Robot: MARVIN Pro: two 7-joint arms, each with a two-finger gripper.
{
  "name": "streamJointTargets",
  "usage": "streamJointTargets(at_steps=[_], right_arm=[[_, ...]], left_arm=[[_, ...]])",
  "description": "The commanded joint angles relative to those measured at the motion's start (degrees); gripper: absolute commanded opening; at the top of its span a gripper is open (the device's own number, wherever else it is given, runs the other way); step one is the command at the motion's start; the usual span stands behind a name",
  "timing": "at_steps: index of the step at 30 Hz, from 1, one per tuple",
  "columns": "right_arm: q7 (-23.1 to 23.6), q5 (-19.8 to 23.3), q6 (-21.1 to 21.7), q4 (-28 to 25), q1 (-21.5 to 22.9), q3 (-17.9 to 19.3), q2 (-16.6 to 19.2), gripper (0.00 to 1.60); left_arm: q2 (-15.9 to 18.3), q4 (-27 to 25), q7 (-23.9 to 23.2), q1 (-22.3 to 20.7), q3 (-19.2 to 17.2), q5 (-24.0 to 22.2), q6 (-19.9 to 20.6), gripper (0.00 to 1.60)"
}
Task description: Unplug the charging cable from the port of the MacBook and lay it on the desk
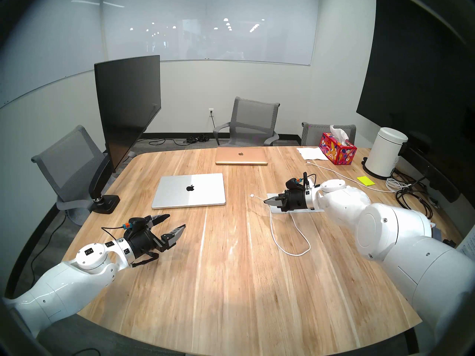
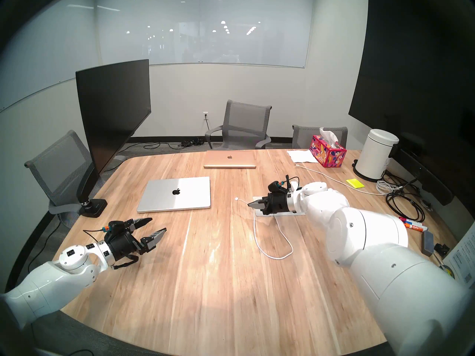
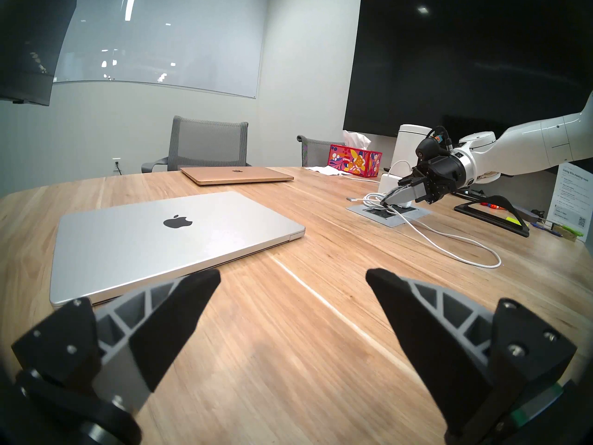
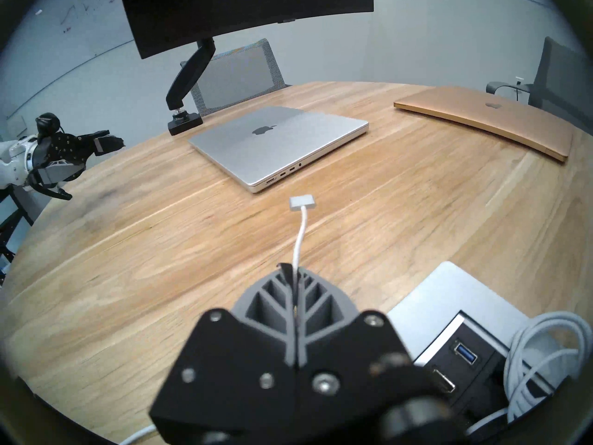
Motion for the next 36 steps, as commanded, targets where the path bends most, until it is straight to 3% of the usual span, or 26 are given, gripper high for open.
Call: streamJointTargets(at_steps=[1, 4, 9, 10, 11, 12, 17, 22, 24, 25, 26, 27, 29, 36], right_arm=[[2.0, 0.9, -1.0, -0.4, 0.1, 1.0, 1.1, 0.00], [2.9, 1.0, -1.4, -0.4, -0.2, 1.4, 1.1, 0.01], [3.9, 1.0, -1.9, -0.4, -0.4, 1.8, 1.1, 0.16], [4.1, 0.9, -2.0, -0.4, -0.5, 1.9, 1.2, 0.37], [4.2, 0.9, -2.2, -0.4, -0.5, 2.0, 1.2, 0.37], [4.3, 0.9, -2.3, -0.4, -0.5, 2.1, 1.2, 0.57], [4.8, 0.5, -2.8, -0.4, -0.6, 2.2, 1.4, 0.53], [5.1, 0.3, -3.1, -0.4, -0.8, 2.3, 1.5, 0.65], [5.2, 0.2, -3.2, -0.4, -0.8, 2.3, 1.5, 0.77], [5.2, 0.2, -3.3, -0.4, -0.8, 2.4, 1.5, 1.06], [5.3, 0.3, -3.4, -0.4, -0.9, 2.4, 1.5, 1.17], [5.3, 0.3, -3.5, -0.4, -0.9, 2.4, 1.5, 1.41], [5.4, 0.2, -3.8, -0.4, -0.8, 2.5, 1.5, 1.46], [5.5, 0.2, -4.5, -0.6, -0.6, 2.7, 1.3, 1.41]], left_arm=[[0.0, -0.5, 0.0, -0.3, -0.3, 0.0, -0.4, 1.60], [0.0, -0.5, 0.0, -0.3, -0.3, 0.0, -0.4, 1.60], [0.0, -0.5, 0.0, -0.3, -0.3, 0.0, -0.4, 1.60], [0.0, -0.5, 0.0, -0.3, -0.3, 0.0, -0.4, 1.60], [0.0, -0.5, 0.0, -0.3, -0.3, 0.0, -0.4, 1.60], [0.0, -0.5, 0.0, -0.3, -0.3, 0.0, -0.4, 1.60], [0.0, -0.5, 0.1, -0.3, -0.2, -0.1, -0.5, 1.60], [0.1, -0.5, 0.1, -0.4, -0.2, -0.1, -0.5, 1.60], [0.1, -0.5, 0.1, -0.4, -0.2, -0.1, -0.5, 1.60], [0.1, -0.5, 0.1, -0.4, -0.2, -0.1, -0.5, 1.60], [0.1, -0.5, 0.1, -0.4, -0.2, -0.1, -0.5, 1.60], [0.1, -0.5, 0.1, -0.4, -0.2, -0.1, -0.5, 1.60], [0.1, -0.5, 0.1, -0.4, -0.2, -0.1, -0.5, 1.60], [0.1, -0.5, 0.1, -0.4, -0.2, -0.1, -0.5, 1.60]])
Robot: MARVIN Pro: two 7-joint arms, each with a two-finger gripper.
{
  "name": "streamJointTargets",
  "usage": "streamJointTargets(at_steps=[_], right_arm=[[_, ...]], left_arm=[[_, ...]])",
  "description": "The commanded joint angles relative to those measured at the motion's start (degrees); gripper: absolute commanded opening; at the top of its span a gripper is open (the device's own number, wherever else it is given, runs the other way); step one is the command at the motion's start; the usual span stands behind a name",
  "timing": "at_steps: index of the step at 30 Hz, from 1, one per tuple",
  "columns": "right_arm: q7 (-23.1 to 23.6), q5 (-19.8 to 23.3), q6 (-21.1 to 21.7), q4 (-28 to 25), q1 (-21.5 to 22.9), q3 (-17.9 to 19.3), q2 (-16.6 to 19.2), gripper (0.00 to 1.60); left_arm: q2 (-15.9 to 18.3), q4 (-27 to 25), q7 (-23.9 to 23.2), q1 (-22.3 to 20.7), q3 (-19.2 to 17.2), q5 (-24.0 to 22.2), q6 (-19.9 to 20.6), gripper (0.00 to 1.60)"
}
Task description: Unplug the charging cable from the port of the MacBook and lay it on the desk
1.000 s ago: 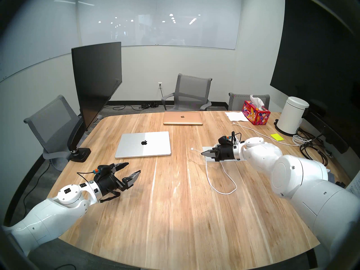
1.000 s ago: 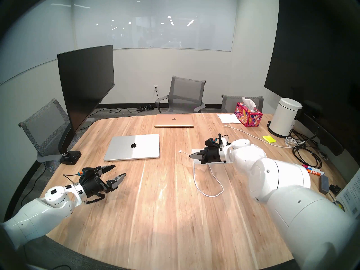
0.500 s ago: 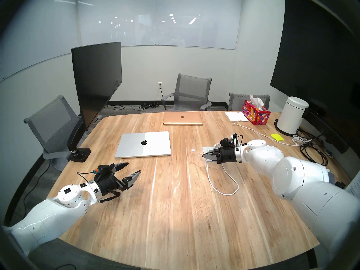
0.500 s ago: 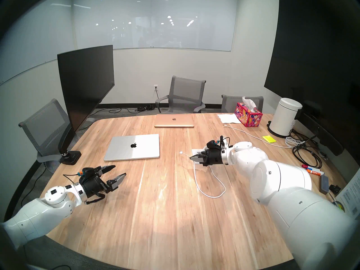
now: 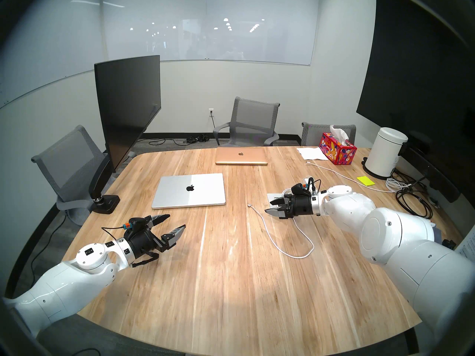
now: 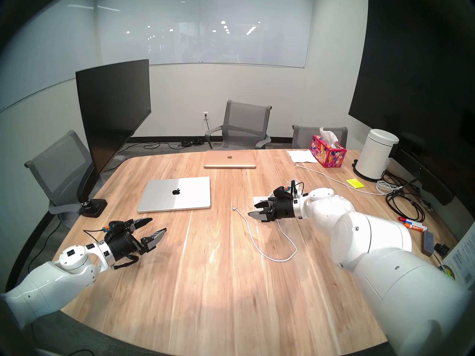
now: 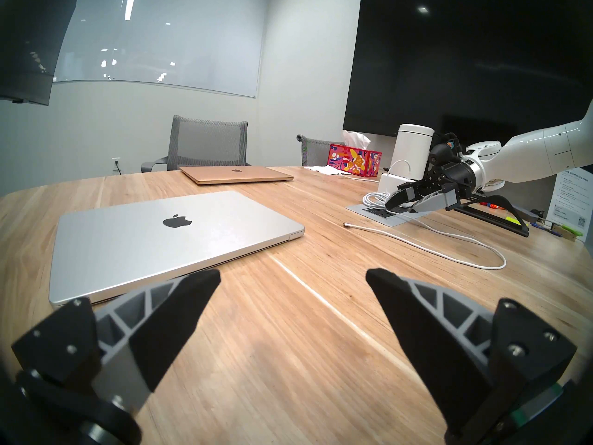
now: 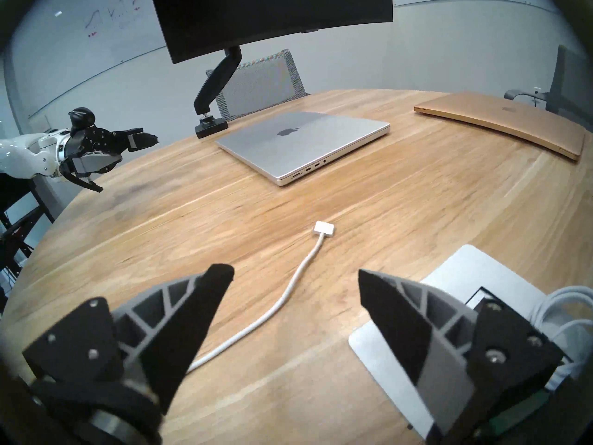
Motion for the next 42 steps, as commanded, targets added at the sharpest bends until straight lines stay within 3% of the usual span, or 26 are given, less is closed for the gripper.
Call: streamJointTargets(at_steps=[1, 7, 14, 21, 28, 42], right_arm=[[0.1, 0.3, -0.8, -0.7, 1.2, 0.3, -0.2, 1.41], [0.6, 0.5, -1.6, -0.8, 1.6, 0.8, -0.3, 1.14], [2.6, 1.5, -2.8, -1.2, 3.0, 2.5, -0.6, 1.09], [4.0, 2.5, -3.2, -0.9, 3.7, 4.3, -0.9, 1.24], [4.6, 3.9, -2.4, -0.4, 3.8, 6.6, -1.8, 1.60], [-0.2, 4.8, -1.8, -0.6, 2.4, 9.5, -3.3, 1.60]], left_arm=[[0.0, -0.5, 0.0, -0.3, -0.4, 0.0, -0.5, 1.60], [0.0, -0.5, 0.0, -0.3, -0.3, 0.0, -0.5, 1.60], [0.0, -0.4, 0.0, -0.4, -0.3, -0.1, -0.4, 1.60], [0.1, -0.4, 0.0, -0.4, -0.2, -0.1, -0.4, 1.60], [0.1, -0.4, 0.0, -0.5, -0.1, -0.1, -0.3, 1.60], [0.2, -0.3, 0.0, -0.6, 0.0, -0.2, -0.3, 1.60]])
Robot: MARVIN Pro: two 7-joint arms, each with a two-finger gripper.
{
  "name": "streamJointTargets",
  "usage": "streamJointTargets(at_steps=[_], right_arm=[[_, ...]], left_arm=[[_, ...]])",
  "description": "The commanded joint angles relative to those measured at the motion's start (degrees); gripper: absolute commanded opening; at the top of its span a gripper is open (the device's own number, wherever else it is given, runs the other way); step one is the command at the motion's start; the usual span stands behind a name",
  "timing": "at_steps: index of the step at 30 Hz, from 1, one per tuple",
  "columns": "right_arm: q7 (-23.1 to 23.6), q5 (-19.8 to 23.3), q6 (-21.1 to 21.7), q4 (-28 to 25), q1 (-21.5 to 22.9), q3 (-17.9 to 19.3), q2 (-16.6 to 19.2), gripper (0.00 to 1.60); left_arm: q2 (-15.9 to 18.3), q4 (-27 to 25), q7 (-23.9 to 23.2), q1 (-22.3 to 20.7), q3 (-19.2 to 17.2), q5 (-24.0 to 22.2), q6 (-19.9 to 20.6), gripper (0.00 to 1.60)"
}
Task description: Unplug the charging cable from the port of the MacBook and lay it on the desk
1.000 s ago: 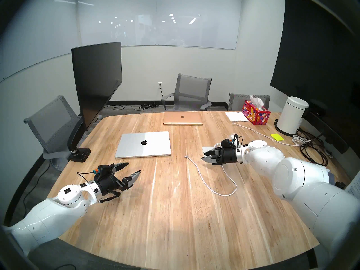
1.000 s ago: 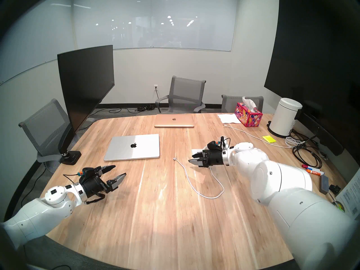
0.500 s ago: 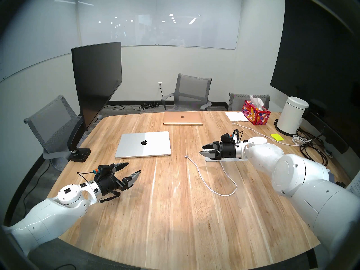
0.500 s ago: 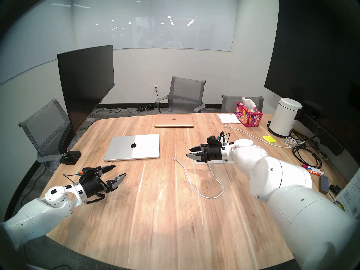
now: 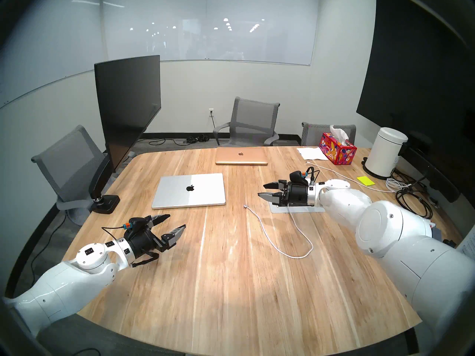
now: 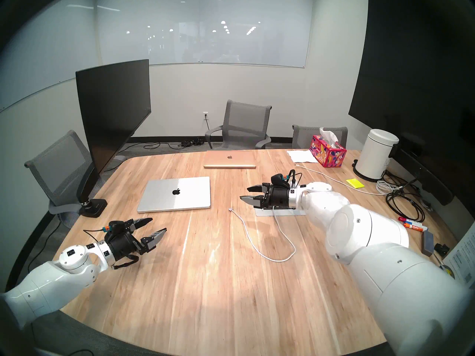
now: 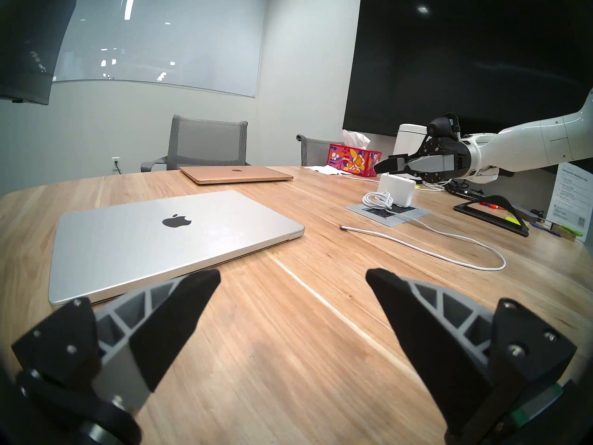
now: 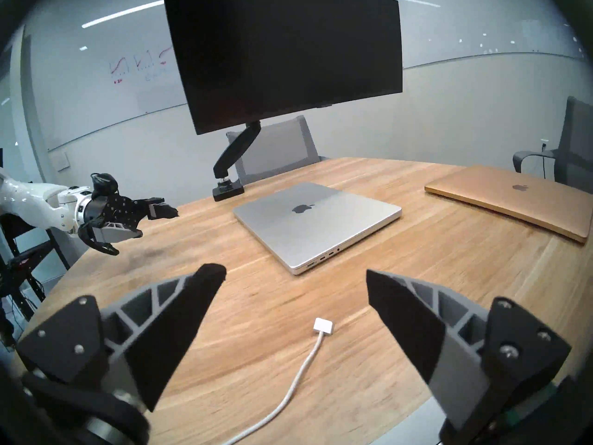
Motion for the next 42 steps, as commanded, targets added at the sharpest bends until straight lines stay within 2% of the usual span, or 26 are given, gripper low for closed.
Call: streamJointTargets(at_steps=[1, 19, 36, 42], right_arm=[[-3.1, 1.1, -0.1, -0.5, 0.4, 1.3, -1.0, 1.60], [-13.2, 1.8, 0.0, -0.9, -0.2, 4.6, -3.2, 1.60], [-26.8, 2.6, -2.2, -1.3, -1.4, 7.9, -5.2, 1.60], [-30.3, 2.4, -3.4, -1.4, -1.8, 8.5, -5.8, 1.60]], left_arm=[[0.0, -0.3, 0.0, -0.3, -0.3, 0.0, -0.3, 1.60], [0.1, -0.3, 0.0, -0.5, 0.0, -0.2, -0.3, 1.60], [0.2, -0.2, 0.0, -0.7, 0.2, -0.3, -0.3, 1.60], [0.3, -0.2, 0.0, -0.7, 0.3, -0.4, -0.3, 1.60]])
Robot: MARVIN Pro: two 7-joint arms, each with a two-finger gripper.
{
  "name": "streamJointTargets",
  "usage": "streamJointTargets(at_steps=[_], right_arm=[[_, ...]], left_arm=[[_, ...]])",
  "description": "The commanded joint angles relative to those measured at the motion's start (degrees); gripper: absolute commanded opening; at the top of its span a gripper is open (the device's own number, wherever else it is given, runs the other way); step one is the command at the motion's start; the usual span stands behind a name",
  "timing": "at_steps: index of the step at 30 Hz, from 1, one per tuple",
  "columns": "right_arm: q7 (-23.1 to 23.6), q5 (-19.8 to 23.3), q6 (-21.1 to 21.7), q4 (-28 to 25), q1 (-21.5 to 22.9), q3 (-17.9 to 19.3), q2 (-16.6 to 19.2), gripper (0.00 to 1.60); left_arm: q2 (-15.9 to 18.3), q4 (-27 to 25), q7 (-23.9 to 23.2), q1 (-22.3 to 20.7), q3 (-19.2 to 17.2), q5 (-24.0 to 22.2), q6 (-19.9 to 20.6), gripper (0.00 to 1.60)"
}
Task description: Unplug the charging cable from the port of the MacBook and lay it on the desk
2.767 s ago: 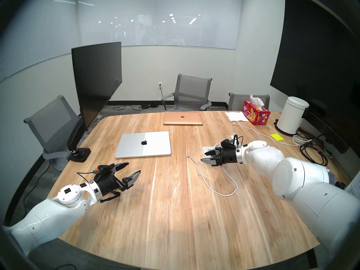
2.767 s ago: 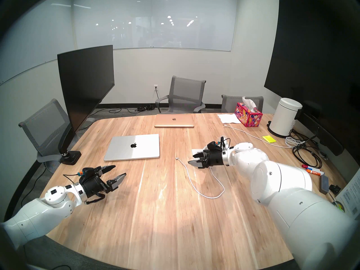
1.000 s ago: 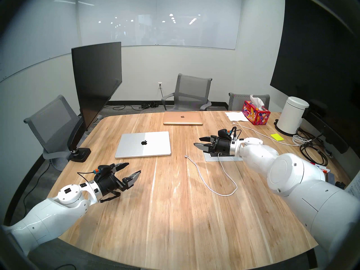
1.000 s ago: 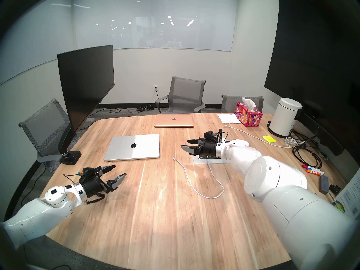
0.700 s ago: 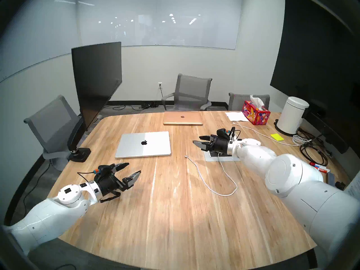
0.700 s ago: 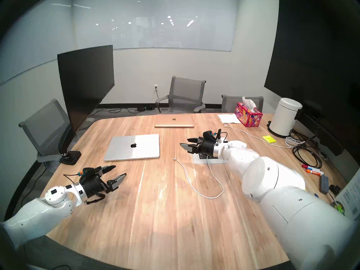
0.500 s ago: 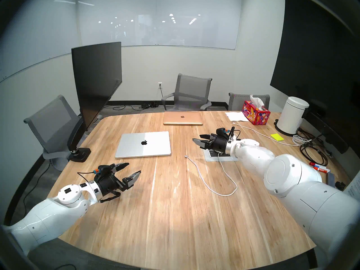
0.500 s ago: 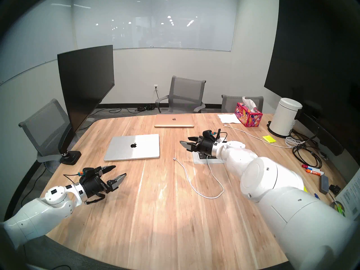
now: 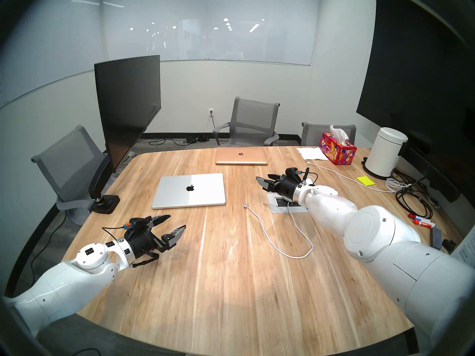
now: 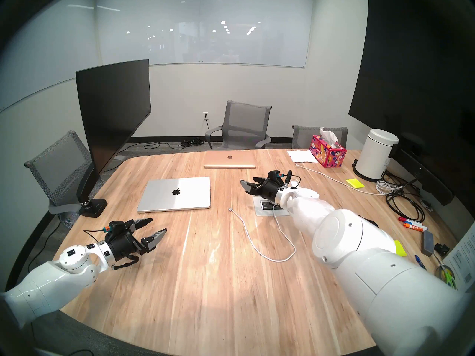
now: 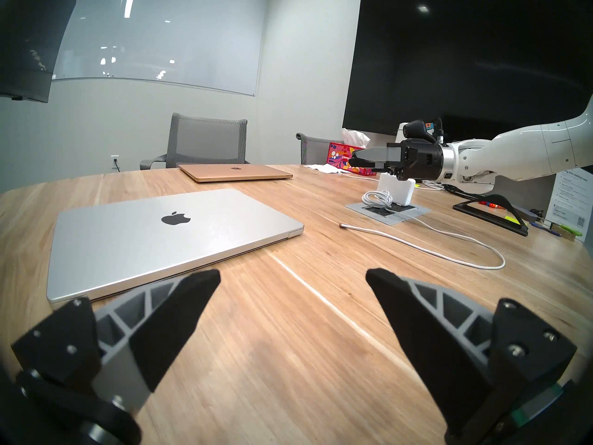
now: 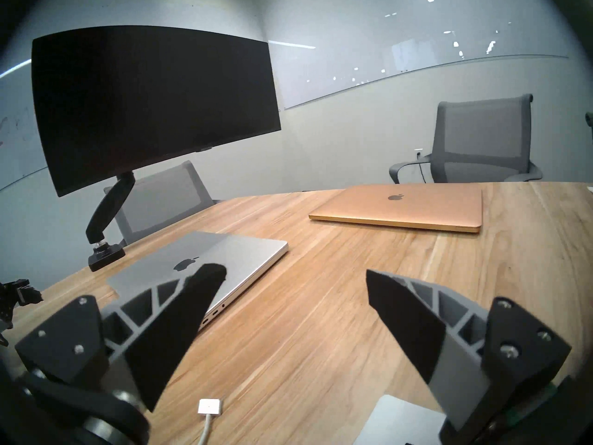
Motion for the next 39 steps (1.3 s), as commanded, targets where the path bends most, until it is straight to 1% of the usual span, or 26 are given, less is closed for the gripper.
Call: streamJointTargets(at_steps=[1, 17, 39], right_arm=[[-4.0, 0.4, -2.2, -1.1, 0.4, 0.6, -1.2, 1.60], [-8.7, -0.9, -6.7, -2.2, -1.1, 0.1, -1.6, 1.60], [-12.7, -2.2, -12.2, -3.9, -3.0, -0.5, -2.5, 1.60]], left_arm=[[0.0, -0.4, 0.0, -0.4, -0.3, 0.0, -0.3, 1.60], [0.1, -0.3, 0.0, -0.5, -0.2, -0.2, -0.3, 1.60], [0.2, -0.3, 0.0, -0.6, 0.1, -0.3, -0.3, 1.60]])
